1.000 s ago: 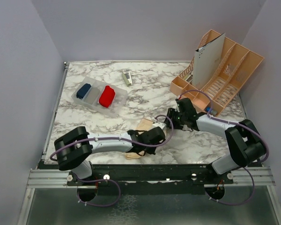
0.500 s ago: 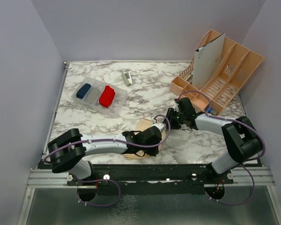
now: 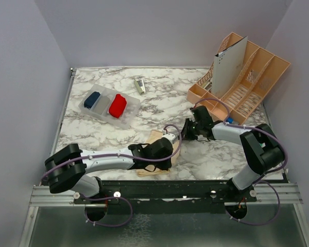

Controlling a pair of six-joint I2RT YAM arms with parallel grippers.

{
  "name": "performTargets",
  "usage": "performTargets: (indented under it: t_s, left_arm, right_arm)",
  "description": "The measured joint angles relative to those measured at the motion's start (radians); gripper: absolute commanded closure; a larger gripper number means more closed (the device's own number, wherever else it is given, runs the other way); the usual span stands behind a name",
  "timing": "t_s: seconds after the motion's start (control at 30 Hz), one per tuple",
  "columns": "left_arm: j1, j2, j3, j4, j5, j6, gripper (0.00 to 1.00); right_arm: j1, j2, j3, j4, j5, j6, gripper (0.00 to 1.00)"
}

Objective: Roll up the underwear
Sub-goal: Fold the underwear at the center of the board.

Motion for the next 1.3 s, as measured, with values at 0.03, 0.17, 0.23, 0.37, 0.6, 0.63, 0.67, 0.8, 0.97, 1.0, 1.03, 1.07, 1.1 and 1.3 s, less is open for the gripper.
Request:
performTargets:
  t_s: [0.03,0.17,0.23,0.37,0.6,0.63,0.67,0.8,0.97,1.0,1.03,1.07,1.1,1.3]
  left_arm:
    - [0.0,-0.007,-0.005,0.001,0.0,-0.001,1.0]
    - [0.002,-0.052,-0.032,0.014,0.0,-0.012,1.0]
    - [0.003,-0.071,-0.046,0.031,0.0,-0.021,1.0]
    - [0.008,-0.085,-0.08,0.075,0.0,-0.034,1.0]
    - [0.026,-0.129,-0.184,0.173,0.0,-0.091,1.0]
    - [0.033,-0.144,-0.203,0.188,0.0,-0.099,1.0]
    - [0.04,-0.154,-0.217,0.201,0.0,-0.106,1.0]
    - [0.082,-0.19,-0.266,0.261,0.007,-0.128,1.0]
    - [0.118,-0.201,-0.296,0.337,0.05,-0.143,1.0]
    - [0.126,-0.204,-0.302,0.348,0.055,-0.147,1.0]
    - [0.135,-0.209,-0.308,0.357,0.059,-0.151,1.0]
    - [0.15,-0.218,-0.317,0.366,0.064,-0.158,1.0]
    - [0.168,-0.232,-0.331,0.374,0.071,-0.164,1.0]
    - [0.298,-0.309,-0.416,0.385,0.083,-0.214,1.0]
  right_arm:
    - [0.0,0.0,0.006,-0.01,0.002,-0.003,0.97]
    - [0.0,-0.013,0.034,-0.072,0.035,-0.025,0.97]
    - [0.0,-0.028,0.052,-0.107,0.052,-0.035,0.97]
    - [0.0,-0.053,0.091,-0.154,0.074,-0.047,0.97]
    - [0.012,-0.056,0.183,-0.275,0.129,-0.064,0.97]
    - [0.02,-0.055,0.204,-0.3,0.143,-0.066,0.97]
    - [0.028,-0.053,0.223,-0.32,0.156,-0.07,0.97]
    - [0.077,-0.016,0.334,-0.398,0.24,-0.08,0.97]
    - [0.134,0.094,0.495,-0.502,0.337,-0.09,0.96]
    - [0.142,0.122,0.552,-0.541,0.362,-0.093,0.96]
    - [0.148,0.146,0.563,-0.545,0.366,-0.094,0.95]
    - [0.159,0.172,0.599,-0.575,0.381,-0.097,0.95]
    - [0.17,0.201,0.64,-0.605,0.394,-0.1,0.95]
    - [0.227,0.373,0.898,-0.747,0.476,-0.107,0.93]
